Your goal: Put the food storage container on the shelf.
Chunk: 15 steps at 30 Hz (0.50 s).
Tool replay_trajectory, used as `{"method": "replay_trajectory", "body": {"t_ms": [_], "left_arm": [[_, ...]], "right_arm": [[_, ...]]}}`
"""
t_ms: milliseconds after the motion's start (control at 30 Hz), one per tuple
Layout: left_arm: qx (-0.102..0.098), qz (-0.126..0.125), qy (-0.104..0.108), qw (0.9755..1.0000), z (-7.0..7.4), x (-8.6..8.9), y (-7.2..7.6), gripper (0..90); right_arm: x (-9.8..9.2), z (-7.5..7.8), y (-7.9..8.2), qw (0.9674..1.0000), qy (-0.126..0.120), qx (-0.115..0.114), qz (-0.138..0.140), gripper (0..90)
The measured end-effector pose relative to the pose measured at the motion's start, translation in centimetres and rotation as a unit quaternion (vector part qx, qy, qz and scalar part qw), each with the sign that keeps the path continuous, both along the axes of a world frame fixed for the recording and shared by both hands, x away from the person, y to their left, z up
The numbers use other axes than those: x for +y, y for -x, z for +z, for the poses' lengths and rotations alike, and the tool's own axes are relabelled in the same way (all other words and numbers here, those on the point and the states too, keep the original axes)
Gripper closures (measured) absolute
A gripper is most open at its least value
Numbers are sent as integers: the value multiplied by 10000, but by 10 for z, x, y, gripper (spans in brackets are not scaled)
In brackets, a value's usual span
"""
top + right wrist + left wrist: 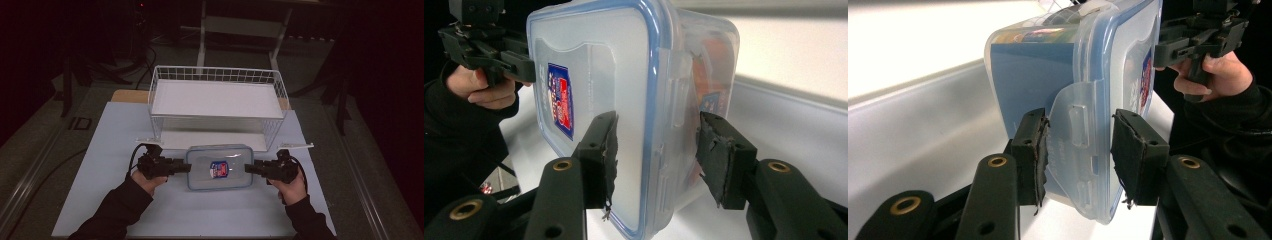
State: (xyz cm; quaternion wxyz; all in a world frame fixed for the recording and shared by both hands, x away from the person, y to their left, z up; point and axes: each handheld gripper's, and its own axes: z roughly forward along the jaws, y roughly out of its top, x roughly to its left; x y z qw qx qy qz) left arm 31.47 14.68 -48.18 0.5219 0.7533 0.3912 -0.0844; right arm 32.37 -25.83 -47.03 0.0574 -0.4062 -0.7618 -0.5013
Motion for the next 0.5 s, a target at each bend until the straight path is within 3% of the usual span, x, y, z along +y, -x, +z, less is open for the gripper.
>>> {"method": "replay_trajectory", "body": {"t_ms": [300, 500], "left_arm": [[-193, 204, 30, 9996, -7, -6, -21, 576], [-367, 332, 16, 9988, -10, -8, -37, 574]], "right_arm": [[-1, -4, -25, 9997, 27, -215, -106, 515], [-4, -11, -41, 9993, -110, -276, -217, 515]]}}
